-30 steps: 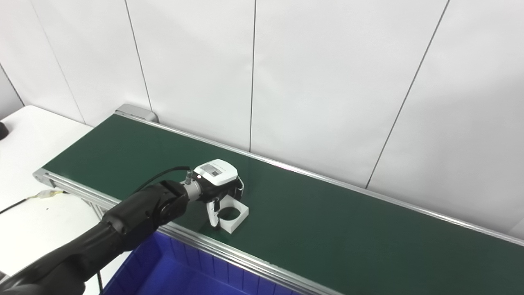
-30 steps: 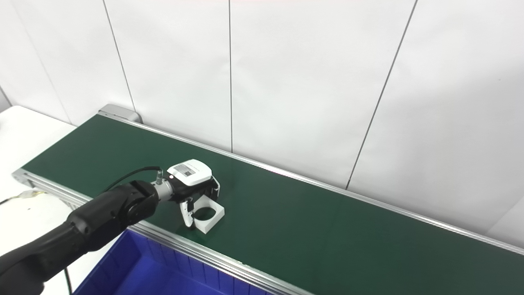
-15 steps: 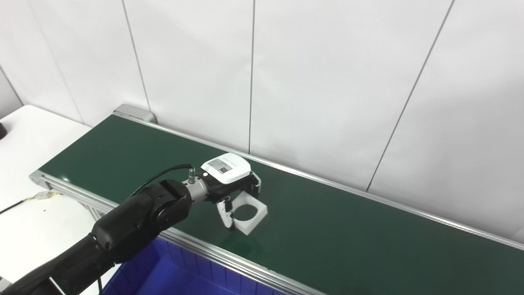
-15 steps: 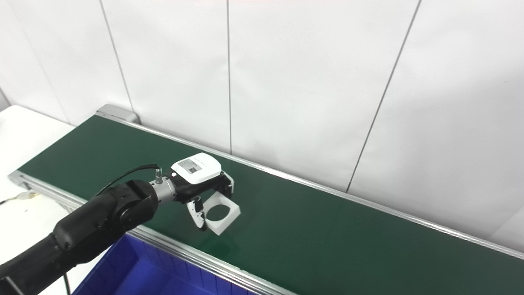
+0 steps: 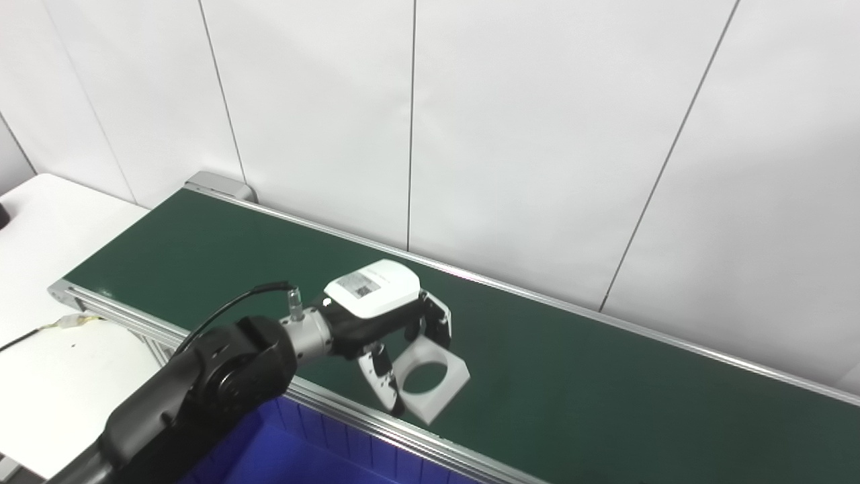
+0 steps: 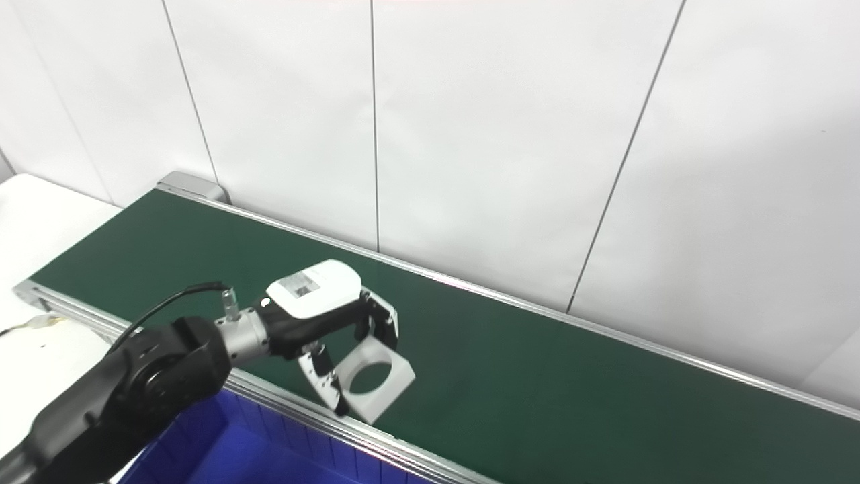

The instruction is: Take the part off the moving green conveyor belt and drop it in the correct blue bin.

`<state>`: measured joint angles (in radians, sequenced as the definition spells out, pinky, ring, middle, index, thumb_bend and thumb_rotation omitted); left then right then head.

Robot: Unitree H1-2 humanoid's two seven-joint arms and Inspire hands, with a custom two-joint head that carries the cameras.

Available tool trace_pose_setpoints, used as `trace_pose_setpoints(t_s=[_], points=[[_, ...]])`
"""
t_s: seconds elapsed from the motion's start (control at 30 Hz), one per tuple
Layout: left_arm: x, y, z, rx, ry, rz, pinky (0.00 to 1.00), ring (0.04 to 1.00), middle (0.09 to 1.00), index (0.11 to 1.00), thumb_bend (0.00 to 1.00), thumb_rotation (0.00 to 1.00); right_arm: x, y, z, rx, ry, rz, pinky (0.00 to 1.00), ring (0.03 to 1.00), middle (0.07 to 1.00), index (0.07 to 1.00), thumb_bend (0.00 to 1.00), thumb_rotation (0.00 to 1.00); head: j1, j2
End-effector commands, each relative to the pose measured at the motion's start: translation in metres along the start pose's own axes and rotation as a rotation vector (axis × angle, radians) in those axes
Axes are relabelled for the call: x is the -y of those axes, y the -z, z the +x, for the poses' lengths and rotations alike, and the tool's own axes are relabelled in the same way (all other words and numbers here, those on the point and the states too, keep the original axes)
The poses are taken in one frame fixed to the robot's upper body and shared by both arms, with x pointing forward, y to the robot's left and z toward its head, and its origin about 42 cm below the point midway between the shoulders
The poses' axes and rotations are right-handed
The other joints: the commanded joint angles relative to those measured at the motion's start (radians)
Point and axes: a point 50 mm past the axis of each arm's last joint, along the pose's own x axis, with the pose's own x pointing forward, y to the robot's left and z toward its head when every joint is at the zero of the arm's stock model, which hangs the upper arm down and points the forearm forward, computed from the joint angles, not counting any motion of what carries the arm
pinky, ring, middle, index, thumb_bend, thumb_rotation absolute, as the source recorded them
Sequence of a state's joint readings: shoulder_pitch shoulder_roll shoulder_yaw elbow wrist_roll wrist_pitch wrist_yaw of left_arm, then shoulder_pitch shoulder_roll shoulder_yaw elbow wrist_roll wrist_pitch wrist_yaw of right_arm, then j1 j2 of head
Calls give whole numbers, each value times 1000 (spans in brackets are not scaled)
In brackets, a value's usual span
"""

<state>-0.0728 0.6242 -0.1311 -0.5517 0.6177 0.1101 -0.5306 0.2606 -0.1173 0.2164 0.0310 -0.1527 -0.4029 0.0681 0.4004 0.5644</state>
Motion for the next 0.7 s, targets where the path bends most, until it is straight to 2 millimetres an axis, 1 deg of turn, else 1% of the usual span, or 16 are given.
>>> trace_pose_setpoints(t_s=[0.0, 0.03, 0.07, 0.1, 0.13, 0.2, 0.23, 0.27, 0.3, 0.33, 0.37, 0.4, 0.43, 0.47, 0.5, 0.67], points=[[-8, -8, -9, -4, -30, -30, 547, 497, 469, 496, 523, 0, 2, -12, 3, 71, 13, -5, 762, 821, 863, 941, 649, 469, -6, 15], [-6, -12, -13, -3, -28, -44, 527, 483, 460, 498, 523, 0, 2, -13, 3, 72, 15, -2, 763, 821, 864, 941, 650, 475, -9, 19], [-5, -15, -17, 2, -29, -59, 525, 479, 455, 502, 523, 0, 2, -14, 3, 75, 16, 0, 765, 822, 864, 941, 652, 482, -12, 41], [-4, -18, -20, 6, -31, -68, 526, 476, 453, 503, 523, 0, 3, -15, 3, 79, 17, -1, 764, 822, 863, 941, 653, 485, -12, 51], [-3, -20, -23, 7, -32, -73, 548, 478, 450, 502, 523, 0, 3, -16, 4, 81, 18, -2, 763, 820, 864, 940, 660, 496, -12, 51], [1, -27, -32, 7, -30, -86, 560, 480, 448, 500, 524, 0, 4, -19, 4, 88, 20, -2, 763, 820, 865, 938, 666, 499, -28, 101], [4, -30, -37, 5, -29, -92, 561, 480, 447, 500, 524, 0, 5, -20, 4, 90, 20, -1, 763, 818, 864, 936, 669, 495, -28, 101], [4, -33, -41, 3, -29, -97, 568, 483, 447, 499, 524, 0, 7, -22, 4, 95, 21, 2, 762, 817, 862, 935, 670, 488, -38, 134], [4, -34, -43, 2, -29, -100, 573, 485, 448, 499, 524, 0, 7, -24, 4, 97, 21, 4, 761, 817, 859, 934, 670, 476, -38, 134], [6, -34, -46, 0, -27, -107, 574, 485, 449, 499, 524, 0, 9, -26, 5, 100, 20, 4, 761, 816, 858, 933, 670, 472, -44, 152], [7, -35, -48, -2, -26, -112, 554, 475, 448, 500, 524, 0, 10, -28, 5, 100, 20, 3, 753, 812, 853, 928, 679, 464, -44, 152], [9, -35, -51, -6, -23, -120, 540, 468, 447, 501, 523, 0, 13, -30, 6, 101, 20, -1, 747, 809, 849, 925, 684, 459, -44, 172], [11, -35, -53, -9, -21, -126, 511, 455, 443, 503, 523, 0, 14, -31, 6, 100, 20, -4, 738, 802, 841, 919, 696, 459, -44, 172], [13, -36, -55, -14, -18, -133, 493, 448, 439, 506, 522, 0, 16, -33, 7, 103, 20, -4, 729, 796, 834, 913, 706, 454, -43, 187], [15, -36, -56, -17, -16, -138, 491, 447, 438, 507, 522, 0, 17, -34, 7, 104, 20, -3, 725, 792, 831, 911, 709, 446, -43, 189], [31, -35, -62, -48, 13, -180, 463, 432, 435, 508, 522, 0, 23, -37, 10, 111, 24, 8, 719, 785, 821, 900, 733, 448, -36, 231]])
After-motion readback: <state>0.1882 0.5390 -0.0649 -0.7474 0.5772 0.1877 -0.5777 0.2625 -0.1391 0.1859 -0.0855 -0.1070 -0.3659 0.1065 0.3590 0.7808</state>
